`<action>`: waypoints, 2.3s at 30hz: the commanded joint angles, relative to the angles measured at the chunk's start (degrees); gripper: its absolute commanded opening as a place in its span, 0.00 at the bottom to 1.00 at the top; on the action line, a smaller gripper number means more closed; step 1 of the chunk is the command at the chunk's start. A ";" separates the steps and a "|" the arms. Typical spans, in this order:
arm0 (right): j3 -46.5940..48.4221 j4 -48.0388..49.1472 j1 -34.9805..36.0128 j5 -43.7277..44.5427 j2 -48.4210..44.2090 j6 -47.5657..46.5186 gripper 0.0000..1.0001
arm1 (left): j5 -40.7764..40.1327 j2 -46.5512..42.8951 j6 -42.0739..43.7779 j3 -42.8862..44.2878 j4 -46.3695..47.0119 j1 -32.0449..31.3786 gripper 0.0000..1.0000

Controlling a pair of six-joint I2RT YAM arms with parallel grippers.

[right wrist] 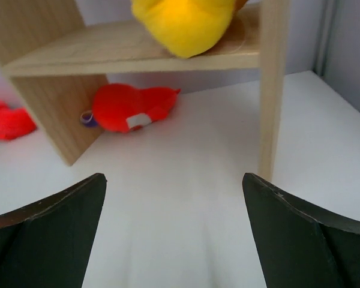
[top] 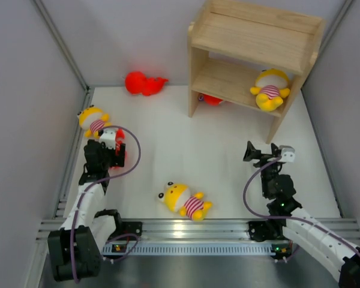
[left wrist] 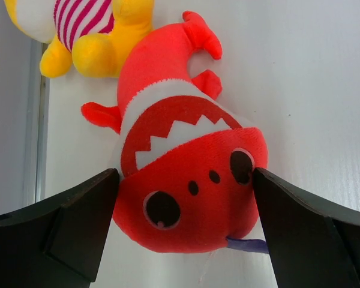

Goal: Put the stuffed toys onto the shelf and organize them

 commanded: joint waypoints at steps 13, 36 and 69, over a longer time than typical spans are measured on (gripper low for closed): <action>36.28 -44.65 5.73 -64.75 23.14 -2.56 0.89 | -0.04 1.17 8.81 14.85 -26.55 -0.04 0.99; 21.89 -45.94 13.65 -74.58 33.08 12.29 0.76 | -4.70 1.35 6.18 15.74 -30.70 -0.13 0.99; 59.58 -44.26 4.87 -22.64 29.82 16.43 0.00 | -9.62 0.91 6.79 18.20 -31.58 -0.04 0.99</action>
